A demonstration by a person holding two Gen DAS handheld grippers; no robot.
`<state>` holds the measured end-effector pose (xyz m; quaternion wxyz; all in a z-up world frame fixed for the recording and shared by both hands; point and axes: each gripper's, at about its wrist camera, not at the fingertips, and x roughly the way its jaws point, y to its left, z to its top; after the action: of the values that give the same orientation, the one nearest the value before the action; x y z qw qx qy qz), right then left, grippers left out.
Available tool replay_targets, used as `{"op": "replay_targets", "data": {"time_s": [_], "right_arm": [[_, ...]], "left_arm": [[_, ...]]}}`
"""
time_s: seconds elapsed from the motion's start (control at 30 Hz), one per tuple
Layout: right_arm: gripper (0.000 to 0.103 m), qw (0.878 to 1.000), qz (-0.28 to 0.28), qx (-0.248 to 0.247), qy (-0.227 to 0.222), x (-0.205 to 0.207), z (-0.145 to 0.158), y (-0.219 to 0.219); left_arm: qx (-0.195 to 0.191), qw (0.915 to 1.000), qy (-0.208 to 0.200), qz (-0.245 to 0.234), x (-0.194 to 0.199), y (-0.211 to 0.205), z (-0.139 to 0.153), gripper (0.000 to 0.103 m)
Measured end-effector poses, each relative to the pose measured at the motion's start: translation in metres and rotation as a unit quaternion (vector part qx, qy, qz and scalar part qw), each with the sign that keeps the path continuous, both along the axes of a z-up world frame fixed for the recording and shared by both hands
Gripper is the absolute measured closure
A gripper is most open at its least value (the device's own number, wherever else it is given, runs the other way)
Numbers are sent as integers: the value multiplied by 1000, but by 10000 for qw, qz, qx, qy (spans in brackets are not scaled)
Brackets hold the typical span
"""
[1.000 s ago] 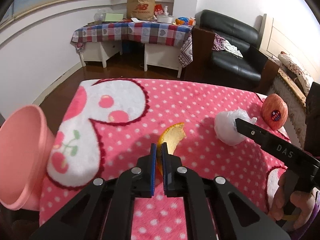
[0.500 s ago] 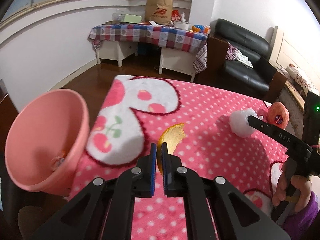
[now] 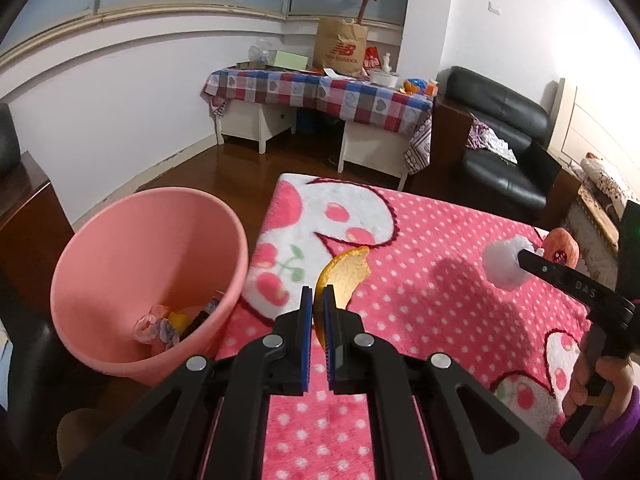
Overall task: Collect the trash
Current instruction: 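Carry the yellow peel and white bag over the pink bucket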
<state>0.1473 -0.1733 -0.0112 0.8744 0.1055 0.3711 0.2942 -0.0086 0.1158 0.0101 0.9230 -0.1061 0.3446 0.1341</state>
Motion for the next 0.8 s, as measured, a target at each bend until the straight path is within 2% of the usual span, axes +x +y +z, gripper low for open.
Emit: {"op": "replay_targets", "data": {"time_s": [0.47, 0.8], "right_arm": [[65, 9984, 516, 137, -200, -34, 36, 48], [65, 9946, 984, -13, -317, -53, 50, 98]], "left_arm": [[-59, 9990, -371, 259, -27, 26, 12, 98], [-162, 9969, -560, 529, -45, 58, 15, 98]]}}
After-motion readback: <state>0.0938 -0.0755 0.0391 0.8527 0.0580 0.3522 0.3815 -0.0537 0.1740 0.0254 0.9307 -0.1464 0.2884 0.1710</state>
